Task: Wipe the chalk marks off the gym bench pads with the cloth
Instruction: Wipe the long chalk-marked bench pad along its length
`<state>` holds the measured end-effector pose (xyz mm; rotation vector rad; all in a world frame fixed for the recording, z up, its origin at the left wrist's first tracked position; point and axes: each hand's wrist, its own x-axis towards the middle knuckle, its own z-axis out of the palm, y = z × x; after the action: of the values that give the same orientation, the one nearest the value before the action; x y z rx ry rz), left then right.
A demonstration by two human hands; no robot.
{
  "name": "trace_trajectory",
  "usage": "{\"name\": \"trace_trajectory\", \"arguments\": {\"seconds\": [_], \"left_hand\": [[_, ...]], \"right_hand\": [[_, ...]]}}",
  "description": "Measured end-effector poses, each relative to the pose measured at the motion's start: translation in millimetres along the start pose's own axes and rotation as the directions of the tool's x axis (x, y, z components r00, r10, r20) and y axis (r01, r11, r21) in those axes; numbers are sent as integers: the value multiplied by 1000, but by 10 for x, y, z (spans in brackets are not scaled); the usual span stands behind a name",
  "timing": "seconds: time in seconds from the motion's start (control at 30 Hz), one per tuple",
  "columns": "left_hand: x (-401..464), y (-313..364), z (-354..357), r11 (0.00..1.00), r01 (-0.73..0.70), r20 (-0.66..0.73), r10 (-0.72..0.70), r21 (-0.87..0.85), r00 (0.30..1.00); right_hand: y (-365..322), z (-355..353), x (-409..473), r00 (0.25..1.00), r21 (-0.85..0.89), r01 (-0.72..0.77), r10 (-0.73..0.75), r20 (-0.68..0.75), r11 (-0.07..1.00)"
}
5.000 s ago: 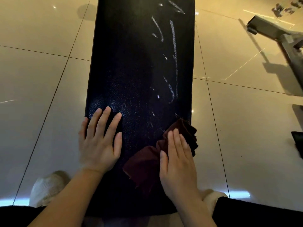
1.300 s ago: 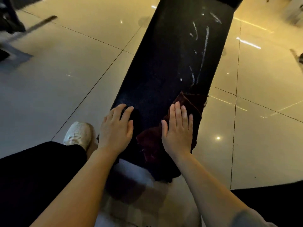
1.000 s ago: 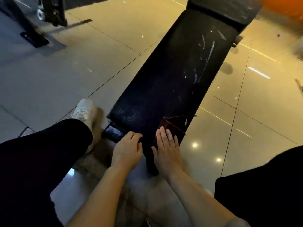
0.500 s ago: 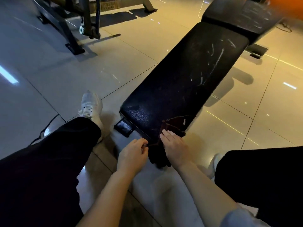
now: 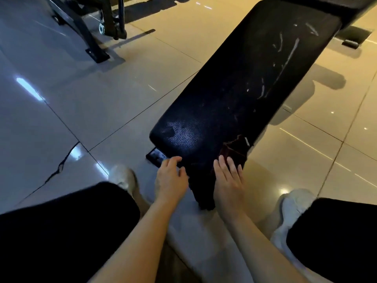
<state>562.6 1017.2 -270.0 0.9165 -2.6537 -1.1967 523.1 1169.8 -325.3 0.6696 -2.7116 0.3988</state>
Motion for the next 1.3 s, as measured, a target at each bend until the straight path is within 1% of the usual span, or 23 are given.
{"name": "trace_trajectory", "arguments": {"seconds": [0.03, 0.1, 0.2, 0.27, 0.3, 0.37, 0.4, 0.47, 0.5, 0.57, 0.67, 0.73, 0.8, 0.9, 1.03, 1.1, 1.17, 1.2, 1.23, 1.3], "left_hand": [[139, 5, -18, 999, -9, -38, 7, -44, 999], [357, -47, -59, 997, -38, -108, 30, -71, 994], [473, -225, -121, 997, 8, -195, -22, -72, 981], [486, -312, -157, 997, 49, -199, -58, -54, 978], [503, -333, -169, 998, 55, -201, -62, -42, 978], [560, -322, -178, 999, 1, -228, -10, -35, 974], [600, -287, -190, 999, -49, -245, 43, -17, 969], [720, -185, -233, 989, -139, -250, 147, 51, 957], [783, -140, -264, 983, -163, -237, 178, 79, 955], [881, -62, -316, 977, -185, -215, 203, 101, 955], [898, -28, -330, 973, -219, -193, 228, 68, 954], [814, -129, -267, 970, -240, -126, 244, 48, 962], [689, -263, -200, 973, -227, -51, 229, 44, 972], [608, -388, -163, 977, -199, -20, 201, 80, 979], [701, -341, -221, 980, -186, -60, 190, 76, 980], [729, -259, -241, 983, -176, -57, 179, 59, 982], [715, -161, -237, 975, -209, -43, 213, 81, 976], [709, -116, -224, 964, -246, -33, 250, 101, 968], [713, -67, -208, 952, -283, -21, 287, 117, 958], [751, 36, -174, 936, -327, -21, 332, 132, 943]], "right_hand": [[-42, 75, 11, 999, 22, 24, -23, -29, 999], [-174, 187, 139, 994, 45, 103, -101, -45, 994], [-388, 269, 294, 970, 72, 229, -234, 67, 971], [-441, 304, 332, 950, 80, 284, -292, 113, 956], [-443, 306, 355, 944, 72, 299, -306, 123, 951], [-424, 287, 371, 948, 40, 289, -292, 126, 957], [-413, 265, 394, 959, 11, 257, -256, 125, 966], [-395, 219, 511, 989, -66, 113, -106, 101, 991], [-372, 209, 613, 997, -100, 30, -22, 79, 995], [-235, 186, 872, 995, -138, -71, 80, 62, 988], [196, 57, 1391, 976, -143, -204, 213, 49, 968], [438, -95, 1656, 939, -155, -310, 327, 103, 938], [452, -137, 1685, 914, -181, -350, 378, 148, 919], [135, -9, 1409, 924, -184, -307, 339, 177, 934], [-383, 164, 798, 962, -126, -141, 166, 216, 982], [-565, 211, 485, 964, -112, -36, 64, 258, 993], [-628, 236, 277, 959, -110, 61, -28, 281, 992], [-613, 242, 245, 961, -100, 76, -46, 274, 992], [-580, 241, 258, 964, -81, 60, -37, 263, 995], [-477, 194, 347, 969, -62, -17, 32, 247, 998]]}}
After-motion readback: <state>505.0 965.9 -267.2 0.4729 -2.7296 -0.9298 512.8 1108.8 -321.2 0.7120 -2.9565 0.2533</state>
